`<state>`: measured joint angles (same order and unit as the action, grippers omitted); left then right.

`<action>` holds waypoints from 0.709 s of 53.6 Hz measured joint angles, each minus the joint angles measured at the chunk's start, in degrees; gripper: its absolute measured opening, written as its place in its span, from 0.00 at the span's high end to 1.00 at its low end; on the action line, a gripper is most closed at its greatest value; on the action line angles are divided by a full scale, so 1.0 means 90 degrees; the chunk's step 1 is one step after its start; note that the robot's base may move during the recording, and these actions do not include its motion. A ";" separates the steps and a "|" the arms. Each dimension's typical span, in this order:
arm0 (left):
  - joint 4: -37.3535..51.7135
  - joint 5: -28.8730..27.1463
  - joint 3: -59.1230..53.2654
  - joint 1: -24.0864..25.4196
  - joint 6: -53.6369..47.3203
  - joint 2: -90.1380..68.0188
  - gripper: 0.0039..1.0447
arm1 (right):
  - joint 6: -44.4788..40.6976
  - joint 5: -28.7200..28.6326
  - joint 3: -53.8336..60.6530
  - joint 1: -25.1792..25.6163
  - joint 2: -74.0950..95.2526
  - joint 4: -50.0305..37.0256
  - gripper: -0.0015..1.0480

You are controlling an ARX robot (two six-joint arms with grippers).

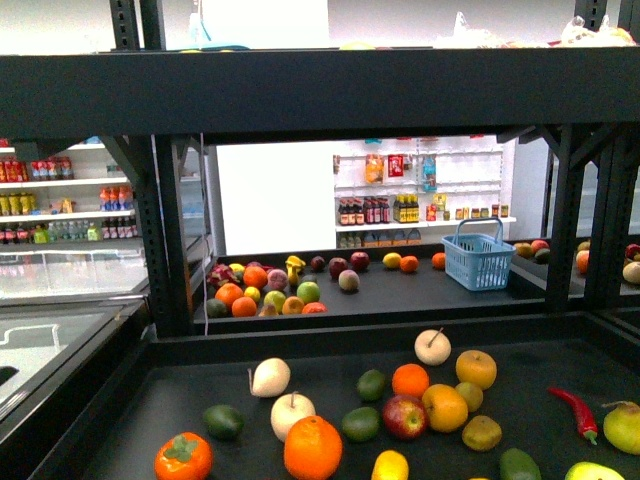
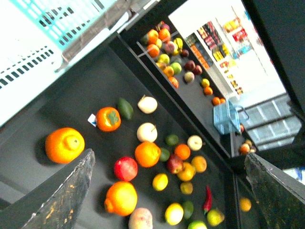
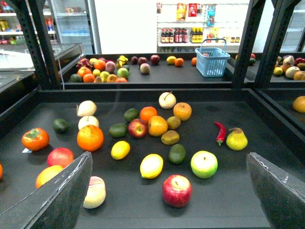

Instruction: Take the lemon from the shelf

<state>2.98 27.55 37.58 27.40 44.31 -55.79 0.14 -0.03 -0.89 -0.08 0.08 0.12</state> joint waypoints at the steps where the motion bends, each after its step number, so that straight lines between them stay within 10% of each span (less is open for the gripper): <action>1: 0.0053 -0.0022 0.0131 0.0041 0.0061 -0.0223 0.07 | 0.0000 0.0000 0.0000 0.0000 0.0000 0.0000 0.07; 38: 0.0763 -0.0806 0.3276 0.0146 0.1248 -0.4384 0.07 | 0.0000 0.0000 0.0000 0.0000 0.0000 0.0000 0.07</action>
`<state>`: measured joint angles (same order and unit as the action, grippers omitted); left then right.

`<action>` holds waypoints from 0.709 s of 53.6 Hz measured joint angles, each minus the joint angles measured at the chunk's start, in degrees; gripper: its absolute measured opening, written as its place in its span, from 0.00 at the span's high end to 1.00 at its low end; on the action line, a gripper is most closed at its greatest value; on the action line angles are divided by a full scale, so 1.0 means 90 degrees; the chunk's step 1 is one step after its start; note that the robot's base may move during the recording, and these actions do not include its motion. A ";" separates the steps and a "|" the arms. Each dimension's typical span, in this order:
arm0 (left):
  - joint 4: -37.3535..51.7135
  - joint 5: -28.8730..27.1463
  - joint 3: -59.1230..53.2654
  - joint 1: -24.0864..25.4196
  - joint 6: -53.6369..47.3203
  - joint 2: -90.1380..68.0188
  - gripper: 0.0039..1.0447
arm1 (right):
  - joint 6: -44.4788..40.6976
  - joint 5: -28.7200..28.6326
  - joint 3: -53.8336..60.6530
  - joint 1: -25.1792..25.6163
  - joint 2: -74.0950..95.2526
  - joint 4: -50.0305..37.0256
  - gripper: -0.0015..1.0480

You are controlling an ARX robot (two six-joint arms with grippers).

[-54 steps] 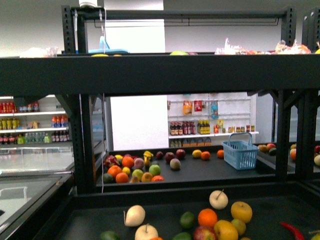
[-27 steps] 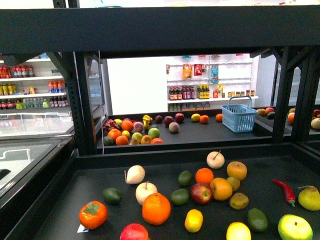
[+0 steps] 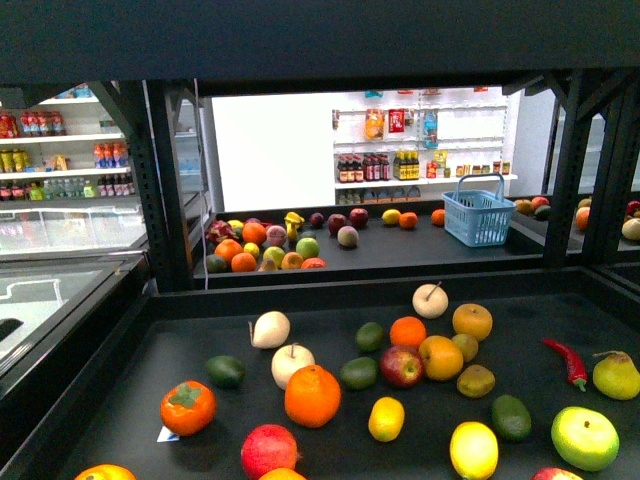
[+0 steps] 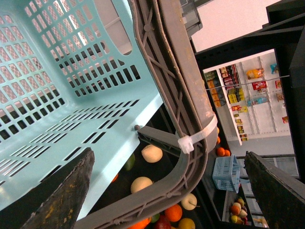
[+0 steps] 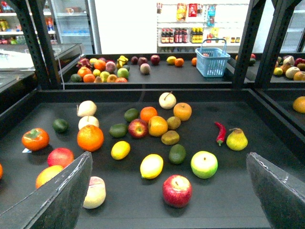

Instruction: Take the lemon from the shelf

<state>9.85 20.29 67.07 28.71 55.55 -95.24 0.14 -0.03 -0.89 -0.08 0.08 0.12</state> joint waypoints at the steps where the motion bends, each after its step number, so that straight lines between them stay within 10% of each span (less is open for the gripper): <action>1: 0.0039 -0.0002 0.0024 -0.0002 0.0019 -0.0046 0.07 | 0.0000 0.0000 0.0000 0.0000 0.0000 0.0000 0.07; 20: 0.0381 -0.0143 0.0345 0.0036 0.0151 -0.0459 0.08 | 0.0000 0.0000 0.0000 0.0000 0.0000 0.0000 0.07; 38: 0.0571 -0.0304 0.0789 0.0112 0.0384 -0.0826 0.71 | 0.0000 0.0000 0.0000 0.0000 0.0000 0.0000 0.07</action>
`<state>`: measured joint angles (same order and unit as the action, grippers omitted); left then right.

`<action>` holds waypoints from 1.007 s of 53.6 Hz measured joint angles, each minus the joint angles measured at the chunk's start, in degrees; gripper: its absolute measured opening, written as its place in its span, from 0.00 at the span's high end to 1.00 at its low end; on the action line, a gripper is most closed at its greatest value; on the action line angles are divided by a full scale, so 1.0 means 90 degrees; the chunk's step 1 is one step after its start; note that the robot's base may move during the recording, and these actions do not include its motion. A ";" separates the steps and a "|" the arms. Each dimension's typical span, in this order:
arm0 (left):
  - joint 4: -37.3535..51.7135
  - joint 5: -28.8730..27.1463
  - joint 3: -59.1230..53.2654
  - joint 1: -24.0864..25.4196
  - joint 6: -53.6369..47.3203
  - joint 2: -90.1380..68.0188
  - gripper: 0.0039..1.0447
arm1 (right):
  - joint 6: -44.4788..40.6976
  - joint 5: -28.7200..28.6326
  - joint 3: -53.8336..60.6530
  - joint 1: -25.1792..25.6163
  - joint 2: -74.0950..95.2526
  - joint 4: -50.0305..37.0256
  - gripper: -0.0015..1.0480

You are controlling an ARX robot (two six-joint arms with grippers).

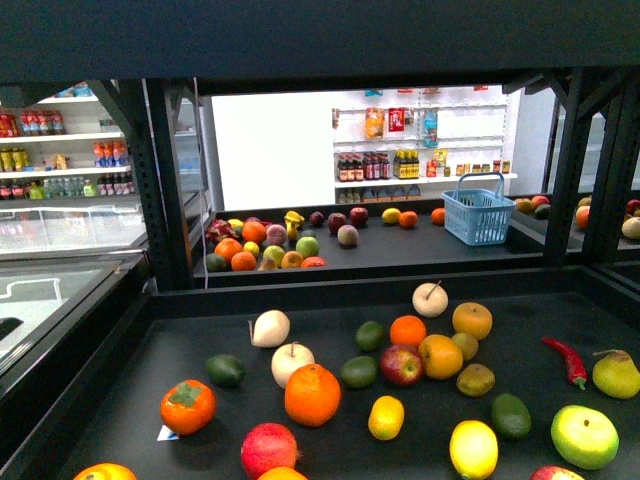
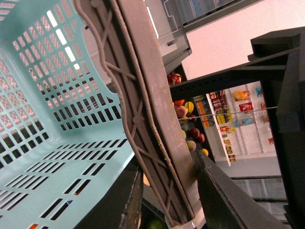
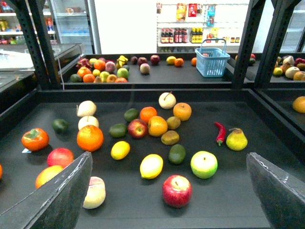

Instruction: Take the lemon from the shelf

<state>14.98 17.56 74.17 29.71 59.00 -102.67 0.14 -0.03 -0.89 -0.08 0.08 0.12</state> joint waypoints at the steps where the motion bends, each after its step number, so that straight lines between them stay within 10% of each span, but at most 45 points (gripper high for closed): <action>1: 0.0002 0.0000 0.0007 0.0000 0.0036 -0.0005 0.72 | 0.0000 -0.0002 0.0000 0.0000 0.0000 0.0000 0.07; 54: -0.0007 0.0665 0.0063 -0.0301 0.0597 0.0585 0.87 | 0.0000 0.0000 0.0000 0.0000 0.0000 0.0000 0.07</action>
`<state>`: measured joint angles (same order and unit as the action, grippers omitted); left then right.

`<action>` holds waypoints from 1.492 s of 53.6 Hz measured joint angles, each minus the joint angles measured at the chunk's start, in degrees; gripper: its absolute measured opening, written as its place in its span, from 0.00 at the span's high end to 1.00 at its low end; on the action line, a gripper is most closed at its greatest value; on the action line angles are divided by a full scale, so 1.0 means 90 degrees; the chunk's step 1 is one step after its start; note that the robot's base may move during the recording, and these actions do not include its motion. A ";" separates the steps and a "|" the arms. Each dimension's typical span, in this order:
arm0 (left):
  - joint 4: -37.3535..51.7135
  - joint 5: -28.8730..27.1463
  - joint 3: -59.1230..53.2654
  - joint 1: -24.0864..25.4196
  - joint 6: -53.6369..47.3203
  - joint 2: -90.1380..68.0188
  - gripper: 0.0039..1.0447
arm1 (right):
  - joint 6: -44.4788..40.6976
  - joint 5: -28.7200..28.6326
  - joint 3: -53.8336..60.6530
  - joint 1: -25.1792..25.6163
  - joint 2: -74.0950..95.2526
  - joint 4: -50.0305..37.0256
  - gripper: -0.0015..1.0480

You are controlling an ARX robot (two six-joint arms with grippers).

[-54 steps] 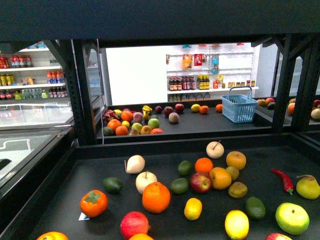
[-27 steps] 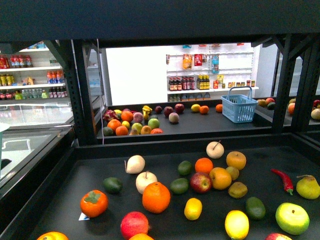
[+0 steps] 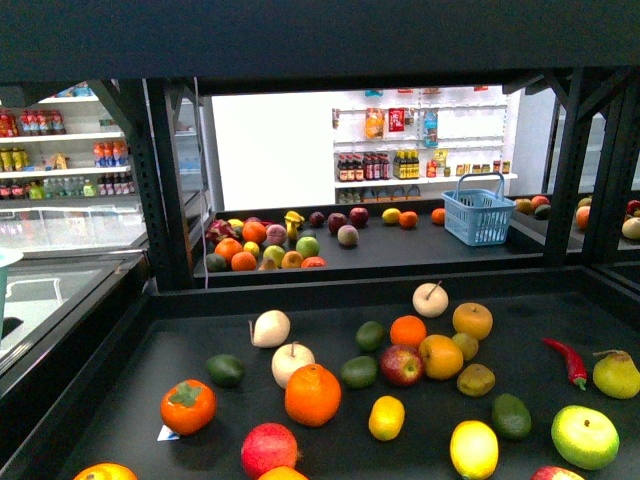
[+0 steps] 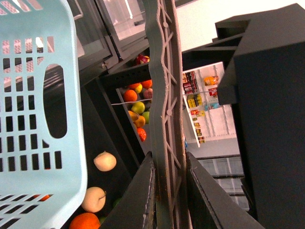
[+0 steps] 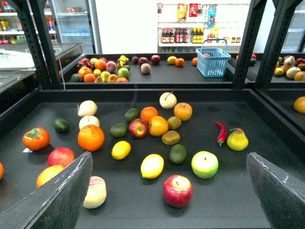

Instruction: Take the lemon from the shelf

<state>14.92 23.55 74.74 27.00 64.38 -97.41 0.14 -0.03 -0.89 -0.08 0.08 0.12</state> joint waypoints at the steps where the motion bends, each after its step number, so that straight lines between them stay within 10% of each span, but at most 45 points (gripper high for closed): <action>1: -0.0002 0.0024 0.0000 -0.0022 0.0002 0.0034 0.87 | 0.0000 0.0000 0.0000 0.0000 0.0000 0.0000 0.07; 80: 0.0466 0.1319 -0.1243 -0.3160 -0.0464 0.1508 0.87 | 0.0000 0.0000 0.0000 0.0000 0.0000 0.0000 0.07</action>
<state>19.11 35.42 63.55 -1.43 60.20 -83.83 0.14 -0.03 -0.89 -0.08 0.08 0.12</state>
